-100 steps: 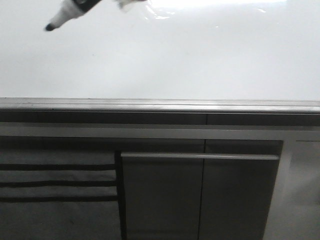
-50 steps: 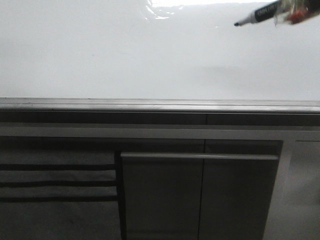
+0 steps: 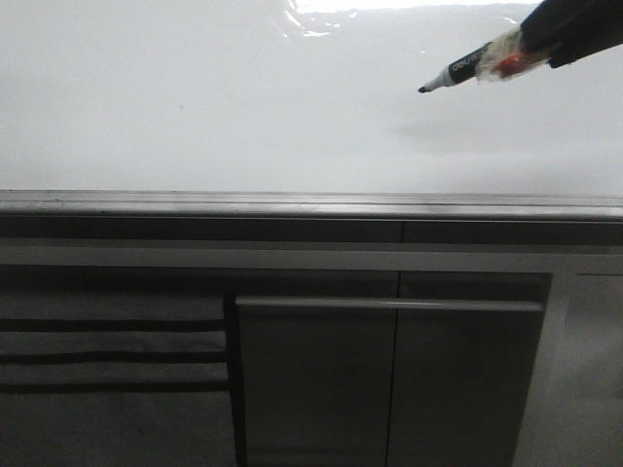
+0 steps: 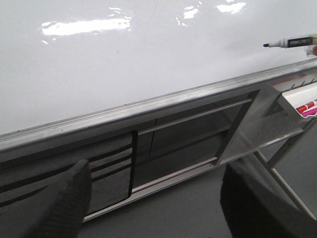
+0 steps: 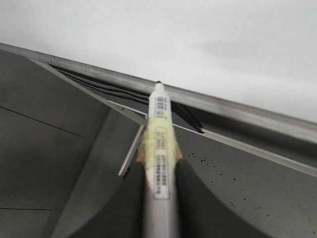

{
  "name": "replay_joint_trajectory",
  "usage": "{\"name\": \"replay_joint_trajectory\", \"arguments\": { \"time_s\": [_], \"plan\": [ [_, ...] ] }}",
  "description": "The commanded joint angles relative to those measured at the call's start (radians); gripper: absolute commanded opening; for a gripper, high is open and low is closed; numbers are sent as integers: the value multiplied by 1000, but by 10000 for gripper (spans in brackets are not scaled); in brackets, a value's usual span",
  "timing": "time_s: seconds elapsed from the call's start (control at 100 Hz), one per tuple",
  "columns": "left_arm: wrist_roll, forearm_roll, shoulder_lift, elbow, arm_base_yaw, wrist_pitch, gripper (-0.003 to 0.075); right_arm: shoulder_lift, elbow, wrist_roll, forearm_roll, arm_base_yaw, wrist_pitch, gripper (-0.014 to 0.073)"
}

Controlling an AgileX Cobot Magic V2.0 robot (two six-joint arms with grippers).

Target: Write number 0 on whiteboard

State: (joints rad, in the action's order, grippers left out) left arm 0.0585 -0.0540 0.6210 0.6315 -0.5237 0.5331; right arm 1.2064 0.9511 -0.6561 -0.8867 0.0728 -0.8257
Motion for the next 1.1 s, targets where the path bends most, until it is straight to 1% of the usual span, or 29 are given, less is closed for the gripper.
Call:
{"name": "replay_joint_trajectory", "arguments": {
  "time_s": [0.0, 0.26, 0.35, 0.44, 0.52, 0.6, 0.69, 0.8, 0.98, 1.09],
  "plan": [
    [12, -13, 2, 25, 5, -78, 501, 62, 99, -7, -27, -6, 9, -27],
    [12, -13, 2, 25, 5, -78, 501, 279, 310, -17, 2, 0, -7, -27],
    [12, -13, 2, 25, 5, -78, 501, 343, 341, -17, 15, 0, -63, -27],
    [12, -11, 2, 25, 5, -78, 501, 376, 342, -7, 79, -3, -100, -27],
    [11, -3, 2, 25, 6, -78, 501, 372, 347, 34, 142, -23, -105, -27],
    [11, -1, 2, 25, 6, -76, 501, 355, 365, 36, 124, -52, -98, -27],
    [11, -1, 2, 25, 6, -76, 501, 344, 407, 36, 102, -55, -99, -27],
    [11, -1, 2, 25, 6, -76, 501, 351, 455, 36, 99, -15, -104, -27],
    [9, -1, 2, 25, 6, -75, 501, 319, 474, 34, 99, 32, -94, -27],
    [-2, 5, 2, 25, 6, -66, 501, 251, 467, -25, 99, 43, -127, -27]
  ]
}}
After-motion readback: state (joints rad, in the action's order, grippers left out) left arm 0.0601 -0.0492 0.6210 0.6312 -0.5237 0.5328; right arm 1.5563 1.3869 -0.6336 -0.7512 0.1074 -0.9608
